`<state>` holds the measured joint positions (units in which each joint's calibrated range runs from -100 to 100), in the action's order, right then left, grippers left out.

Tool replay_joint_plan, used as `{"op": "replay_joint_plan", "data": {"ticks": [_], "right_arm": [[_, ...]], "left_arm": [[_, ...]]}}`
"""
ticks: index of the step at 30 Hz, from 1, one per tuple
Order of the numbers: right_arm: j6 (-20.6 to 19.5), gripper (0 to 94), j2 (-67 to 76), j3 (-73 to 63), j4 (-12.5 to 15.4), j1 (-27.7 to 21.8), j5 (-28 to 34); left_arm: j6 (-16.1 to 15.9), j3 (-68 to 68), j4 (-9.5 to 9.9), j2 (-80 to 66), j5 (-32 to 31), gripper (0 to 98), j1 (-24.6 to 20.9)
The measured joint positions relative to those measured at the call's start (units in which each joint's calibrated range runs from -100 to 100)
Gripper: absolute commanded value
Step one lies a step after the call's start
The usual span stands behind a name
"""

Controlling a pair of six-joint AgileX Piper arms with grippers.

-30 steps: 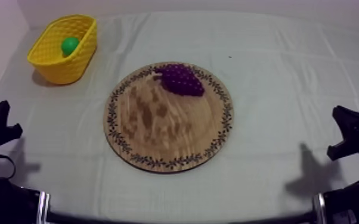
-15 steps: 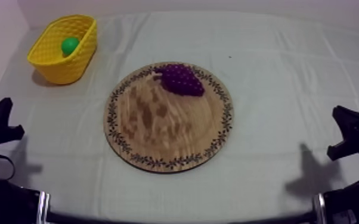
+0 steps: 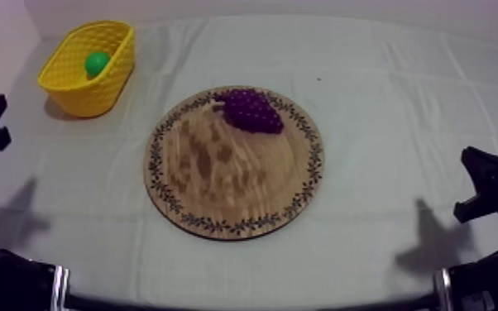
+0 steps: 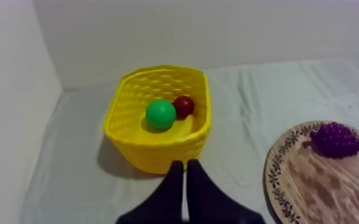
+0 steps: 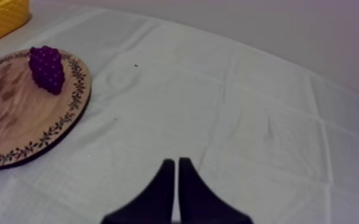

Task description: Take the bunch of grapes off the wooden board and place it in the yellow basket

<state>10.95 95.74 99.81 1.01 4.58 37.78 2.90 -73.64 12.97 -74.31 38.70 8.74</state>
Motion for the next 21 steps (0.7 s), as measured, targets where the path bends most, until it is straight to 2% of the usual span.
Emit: {"op": "replay_joint_plan", "data": {"ticks": [6, 12, 21], "right_arm": [[0.0, 0.4, 0.0, 0.0, 0.0, 0.0, 0.0], [0.0, 0.4, 0.0, 0.0, 0.0, 0.0, 0.0], [0.0, 0.4, 0.0, 0.0, 0.0, 0.0, 0.0]], "left_arm": [[-2.1, 14.6, 0.91, 10.9, 8.9, 0.0, 3.3], [-3.5, 27.9, 0.78, 21.7, 15.4, 0.0, 7.0], [-6.3, 49.4, -0.78, 38.7, 24.0, 0.0, 14.8]]}}
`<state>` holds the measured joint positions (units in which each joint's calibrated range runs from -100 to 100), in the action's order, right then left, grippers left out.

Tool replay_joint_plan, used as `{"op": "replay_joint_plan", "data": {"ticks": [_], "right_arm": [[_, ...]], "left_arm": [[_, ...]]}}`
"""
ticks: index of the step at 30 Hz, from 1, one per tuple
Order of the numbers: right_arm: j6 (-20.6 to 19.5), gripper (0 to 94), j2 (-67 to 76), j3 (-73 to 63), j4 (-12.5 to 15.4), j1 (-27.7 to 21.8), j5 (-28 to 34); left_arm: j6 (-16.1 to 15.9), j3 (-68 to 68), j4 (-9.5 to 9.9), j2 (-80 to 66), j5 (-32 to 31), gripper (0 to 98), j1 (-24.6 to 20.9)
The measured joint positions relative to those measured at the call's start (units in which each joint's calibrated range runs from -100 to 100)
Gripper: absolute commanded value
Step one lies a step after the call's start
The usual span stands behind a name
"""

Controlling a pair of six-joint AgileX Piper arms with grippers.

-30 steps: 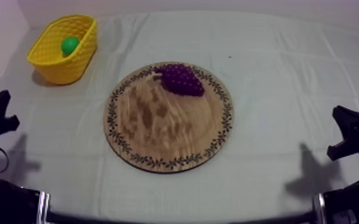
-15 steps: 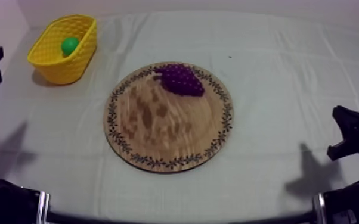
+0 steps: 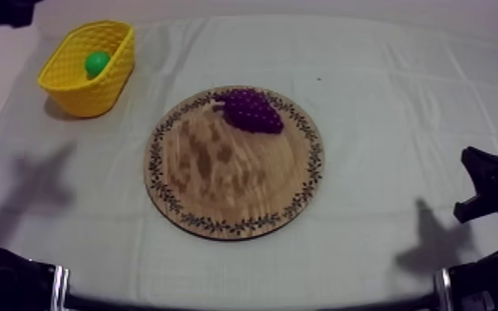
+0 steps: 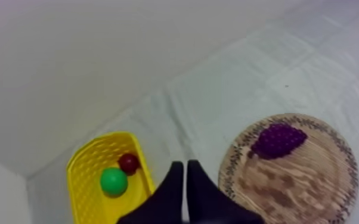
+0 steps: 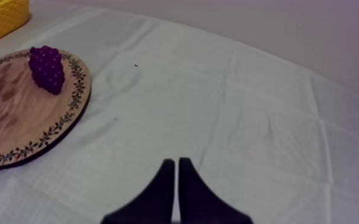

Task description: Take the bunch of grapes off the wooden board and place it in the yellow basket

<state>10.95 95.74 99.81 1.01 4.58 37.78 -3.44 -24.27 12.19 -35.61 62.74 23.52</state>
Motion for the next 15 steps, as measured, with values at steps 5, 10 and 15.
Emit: {"op": "replay_joint_plan", "data": {"ticks": [5, 10, 15], "right_arm": [[0.0, 0.4, 0.0, 0.0, 0.0, 0.0, 0.0], [0.0, 0.4, 0.0, 0.0, 0.0, 0.0, 0.0], [0.0, 0.4, 0.0, 0.0, 0.0, 0.0, 0.0]], "left_arm": [[-1.0, 11.1, -0.27, 9.8, 3.8, 0.0, 4.3], [-1.5, 19.6, -0.1, 18.4, 5.3, 0.0, 7.9], [-2.9, 25.3, -0.16, 26.5, 6.3, 0.0, 10.3]]}}
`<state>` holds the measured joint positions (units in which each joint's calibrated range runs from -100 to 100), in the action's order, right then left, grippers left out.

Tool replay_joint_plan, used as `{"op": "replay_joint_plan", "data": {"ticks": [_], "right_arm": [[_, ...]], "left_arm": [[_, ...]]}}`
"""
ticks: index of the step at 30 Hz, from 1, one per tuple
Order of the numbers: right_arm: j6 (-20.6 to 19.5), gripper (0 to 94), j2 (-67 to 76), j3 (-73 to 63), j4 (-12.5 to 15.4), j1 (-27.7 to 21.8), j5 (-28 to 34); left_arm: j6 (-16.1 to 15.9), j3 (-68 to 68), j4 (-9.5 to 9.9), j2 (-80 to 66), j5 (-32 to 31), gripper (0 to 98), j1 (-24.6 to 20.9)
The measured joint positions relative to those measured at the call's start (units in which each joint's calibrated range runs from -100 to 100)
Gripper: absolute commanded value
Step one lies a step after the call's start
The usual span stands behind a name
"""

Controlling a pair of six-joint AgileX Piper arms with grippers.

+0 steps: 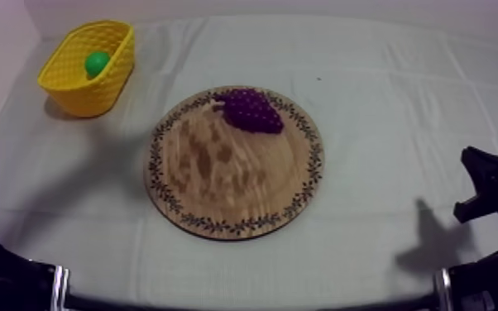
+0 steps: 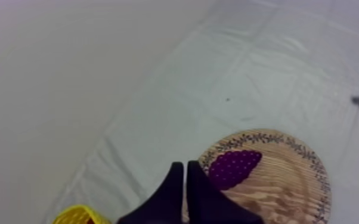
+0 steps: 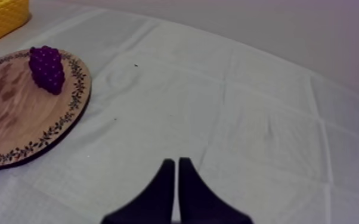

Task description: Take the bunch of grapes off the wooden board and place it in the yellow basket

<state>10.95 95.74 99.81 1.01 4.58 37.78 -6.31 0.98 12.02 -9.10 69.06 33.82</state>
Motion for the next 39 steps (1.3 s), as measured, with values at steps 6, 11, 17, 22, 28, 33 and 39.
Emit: {"op": "replay_joint_plan", "data": {"ticks": [6, 11, 17, 22, 28, 33, 39], "right_arm": [[0.0, 0.4, 0.0, 0.0, 0.0, 0.0, 0.0], [0.0, 0.4, 0.0, 0.0, 0.0, 0.0, 0.0], [0.0, 0.4, 0.0, 0.0, 0.0, 0.0, 0.0], [0.0, 0.4, 0.0, 0.0, 0.0, 0.0, 0.0], [0.0, 0.4, 0.0, 0.0, 0.0, 0.0, 0.0], [0.0, 0.4, 0.0, 0.0, 0.0, 0.0, 0.0], [0.0, 0.4, 0.0, 0.0, 0.0, 0.0, 0.0]], "left_arm": [[-1.2, 1.0, -0.47, 7.1, 0.4, 0.0, 1.8], [-2.3, -0.8, -0.89, 12.0, -0.2, 0.0, 2.3], [-3.0, -0.9, -1.06, 17.1, -1.1, 2.8, 2.1], [-2.9, 0.6, -1.12, 20.0, -1.0, 24.9, 1.4], [-2.0, 2.7, -0.67, 21.4, 1.0, 77.1, 0.2], [-2.8, 3.3, -1.36, 22.0, 5.1, 93.1, -0.2], [-4.3, 1.2, -2.22, 22.1, 5.2, 95.9, -0.3]]}}
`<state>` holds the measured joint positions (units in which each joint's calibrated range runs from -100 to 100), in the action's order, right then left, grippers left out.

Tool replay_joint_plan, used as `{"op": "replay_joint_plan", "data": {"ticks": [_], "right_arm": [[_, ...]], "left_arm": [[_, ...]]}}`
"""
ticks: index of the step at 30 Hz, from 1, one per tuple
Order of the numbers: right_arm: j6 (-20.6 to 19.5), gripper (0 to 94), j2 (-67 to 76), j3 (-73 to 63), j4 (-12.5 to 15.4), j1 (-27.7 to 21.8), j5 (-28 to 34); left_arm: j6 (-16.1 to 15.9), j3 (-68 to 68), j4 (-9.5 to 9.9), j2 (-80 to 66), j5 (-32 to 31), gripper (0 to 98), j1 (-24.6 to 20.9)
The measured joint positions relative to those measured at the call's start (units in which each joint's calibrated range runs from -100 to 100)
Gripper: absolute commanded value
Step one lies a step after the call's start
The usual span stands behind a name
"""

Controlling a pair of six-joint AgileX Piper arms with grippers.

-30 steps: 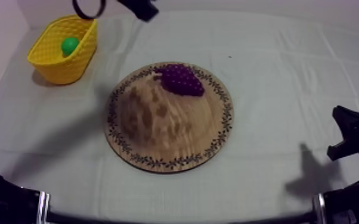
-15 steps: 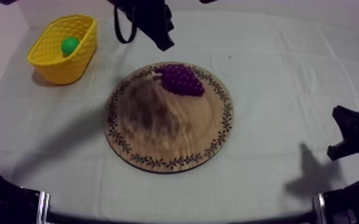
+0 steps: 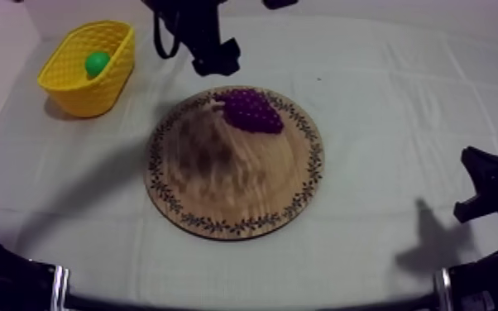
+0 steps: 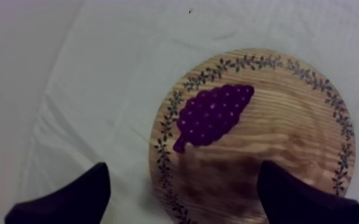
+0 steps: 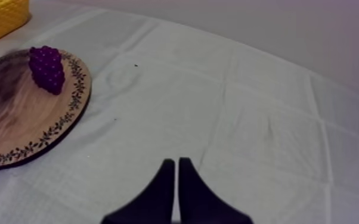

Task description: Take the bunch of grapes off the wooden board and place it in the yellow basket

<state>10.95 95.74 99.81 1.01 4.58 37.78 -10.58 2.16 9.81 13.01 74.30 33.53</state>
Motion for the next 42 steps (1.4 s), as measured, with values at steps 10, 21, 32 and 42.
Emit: {"op": "replay_joint_plan", "data": {"ticks": [10, 21, 32, 42], "right_arm": [[0.0, 0.4, 0.0, 0.0, 0.0, 0.0, 0.0], [0.0, 0.4, 0.0, 0.0, 0.0, 0.0, 0.0], [0.0, 0.4, 0.0, 0.0, 0.0, 0.0, 0.0], [0.0, 0.4, 0.0, 0.0, 0.0, 0.0, 0.0]], "left_arm": [[-3.4, -10.7, 0.91, 2.2, -10.7, 96.3, -0.4], [-4.8, -10.2, 0.79, 9.4, -18.9, 96.3, -1.2], [-5.9, -7.0, 0.22, 17.9, -22.7, 96.2, -0.9], [-7.7, -1.6, -0.2, 25.1, -24.1, 95.6, -1.0]]}}
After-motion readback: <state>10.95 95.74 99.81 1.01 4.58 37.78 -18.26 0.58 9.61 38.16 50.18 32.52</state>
